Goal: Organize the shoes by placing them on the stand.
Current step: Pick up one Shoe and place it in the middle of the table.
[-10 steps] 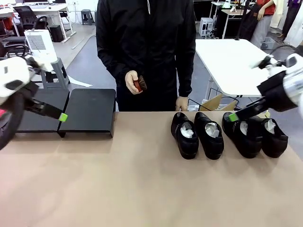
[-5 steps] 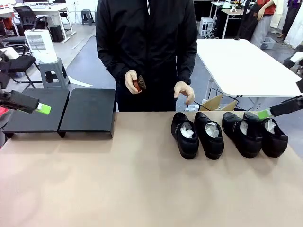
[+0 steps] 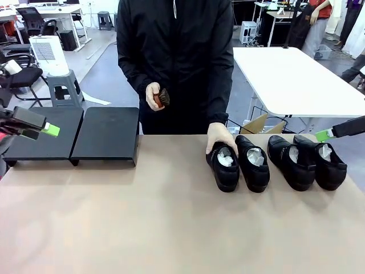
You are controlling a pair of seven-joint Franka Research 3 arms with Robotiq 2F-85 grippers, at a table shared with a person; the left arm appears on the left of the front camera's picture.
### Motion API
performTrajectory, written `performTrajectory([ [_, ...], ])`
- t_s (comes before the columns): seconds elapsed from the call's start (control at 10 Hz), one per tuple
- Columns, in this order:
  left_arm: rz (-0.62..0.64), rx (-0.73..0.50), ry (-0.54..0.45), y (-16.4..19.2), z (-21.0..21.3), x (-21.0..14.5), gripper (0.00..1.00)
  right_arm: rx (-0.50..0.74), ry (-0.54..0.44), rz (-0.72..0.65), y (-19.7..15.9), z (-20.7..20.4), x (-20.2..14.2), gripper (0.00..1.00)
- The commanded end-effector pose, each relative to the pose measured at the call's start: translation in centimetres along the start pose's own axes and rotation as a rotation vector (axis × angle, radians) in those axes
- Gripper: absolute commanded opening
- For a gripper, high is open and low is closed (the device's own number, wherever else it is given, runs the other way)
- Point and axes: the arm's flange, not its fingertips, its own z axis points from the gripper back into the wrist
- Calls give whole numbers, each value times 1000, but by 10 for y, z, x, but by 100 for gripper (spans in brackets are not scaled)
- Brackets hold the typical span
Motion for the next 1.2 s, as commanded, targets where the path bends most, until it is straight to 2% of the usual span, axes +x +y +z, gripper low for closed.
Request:
performTrajectory([
  [0.0,-16,-32,-19,0,7,-4,100,1,3,16,-1,5,-2,100],
  [0.9,-16,-32,-19,0,7,-4,100,1,3,16,-1,5,-2,100],
  [1.0,-16,-32,-19,0,7,-4,100,-25,17,-2,2,6,-2,100],
  [1.1,-16,-32,-19,0,7,-4,100,-104,50,-14,2,5,8,100],
])
